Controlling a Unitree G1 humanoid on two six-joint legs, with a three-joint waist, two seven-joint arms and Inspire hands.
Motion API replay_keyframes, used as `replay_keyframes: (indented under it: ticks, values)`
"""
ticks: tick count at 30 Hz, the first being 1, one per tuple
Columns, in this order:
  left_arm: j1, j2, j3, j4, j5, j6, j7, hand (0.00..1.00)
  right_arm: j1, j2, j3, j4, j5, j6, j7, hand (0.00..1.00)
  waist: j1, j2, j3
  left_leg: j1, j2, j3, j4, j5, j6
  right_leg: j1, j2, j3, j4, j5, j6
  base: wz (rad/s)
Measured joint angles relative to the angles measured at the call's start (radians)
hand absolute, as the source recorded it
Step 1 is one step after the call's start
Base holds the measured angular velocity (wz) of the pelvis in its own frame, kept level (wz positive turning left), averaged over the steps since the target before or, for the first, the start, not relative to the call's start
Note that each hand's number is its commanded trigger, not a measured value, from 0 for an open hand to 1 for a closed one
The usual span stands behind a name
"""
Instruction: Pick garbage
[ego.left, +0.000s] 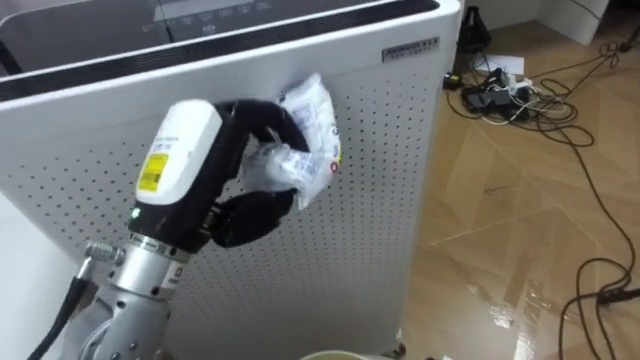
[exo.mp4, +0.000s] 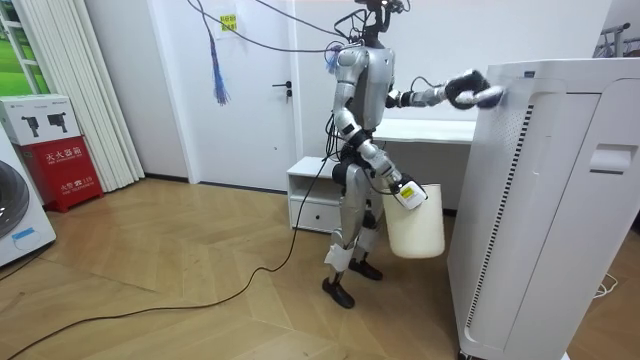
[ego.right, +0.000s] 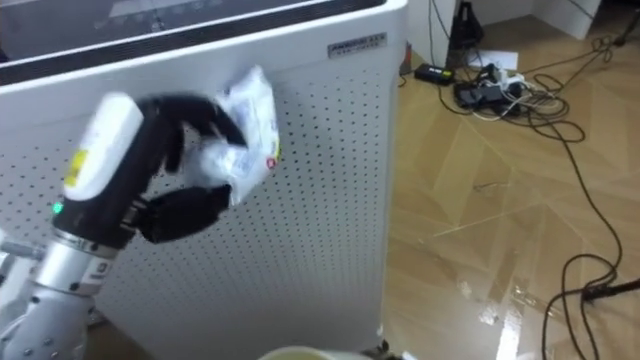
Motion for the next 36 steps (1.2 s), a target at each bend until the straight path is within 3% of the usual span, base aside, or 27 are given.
replay_keyframes:
  ticks: [3,11,15,21,26,30,35,36]
  values:
    - [0.002,-0.003,-0.038,0.089,-0.001,0.01,-0.046,1.0,-0.052,0.01,0.008,0.052,0.035,-0.006,-0.017,1.0,0.002,-0.017,0.001,-0.051,-0.002,-0.03,0.029,0.0,0.0,-0.025,-0.001,-0.038,0.004,0.001,-0.002,0.29]
    - [0.029,-0.041,-0.086,0.258,-0.102,0.015,-0.138,1.0,-0.148,0.033,0.032,0.148,0.072,-0.027,-0.036,1.0,0.023,-0.02,0.0029,-0.139,-0.004,-0.064,0.059,0.004,-0.002,-0.091,-0.006,-0.098,0.015,0.003,-0.006,0.13]
    - [0.048,-0.058,-0.118,0.312,-0.107,0.015,-0.168,1.0,-0.18,0.038,0.048,0.212,0.097,-0.039,-0.034,1.0,0.03,-0.024,0.0057,-0.16,-0.006,-0.066,0.06,0.005,-0.001,-0.121,-0.011,-0.108,0.035,-0.001,-0.01,0.04]
    - [0.044,-0.087,-0.124,0.437,-0.157,0.016,-0.212,1.0,-0.227,0.057,0.075,0.287,0.119,-0.042,-0.042,1.0,0.03,-0.051,0.0225,-0.194,-0.004,-0.063,0.063,0.006,-0.002,-0.16,-0.012,-0.11,0.048,-0.002,-0.011,-0.02]
    - [0.035,-0.108,-0.124,0.516,-0.157,0.019,-0.245,1.0,-0.234,0.056,0.074,0.306,0.121,-0.046,-0.053,1.0,0.03,-0.054,0.023,-0.248,-0.003,-0.063,0.082,0.006,-0.002,-0.213,-0.015,-0.113,0.07,-0.004,-0.015,0.01]
    - [0.035,-0.108,-0.124,0.563,-0.157,0.025,-0.277,0.97,-0.234,0.057,0.075,0.305,0.122,-0.046,-0.053,1.0,0.025,-0.053,0.0232,-0.26,-0.003,-0.066,0.089,0.006,-0.002,-0.221,-0.015,-0.115,0.072,-0.006,-0.017,0.0]
    - [0.035,-0.108,-0.124,0.573,-0.157,0.04,-0.316,0.55,-0.246,0.049,0.074,0.3,0.142,-0.047,-0.055,1.0,0.024,-0.052,0.0225,-0.289,-0.003,-0.068,0.104,0.007,-0.002,-0.243,-0.015,-0.119,0.074,-0.006,-0.017,0.0]
    - [0.035,-0.108,-0.124,0.572,-0.157,0.044,-0.323,0.03,-0.246,0.047,0.074,0.299,0.145,-0.047,-0.055,1.0,0.024,-0.052,0.0223,-0.293,-0.003,-0.069,0.107,0.007,-0.002,-0.246,-0.015,-0.119,0.076,-0.006,-0.017,0.0]
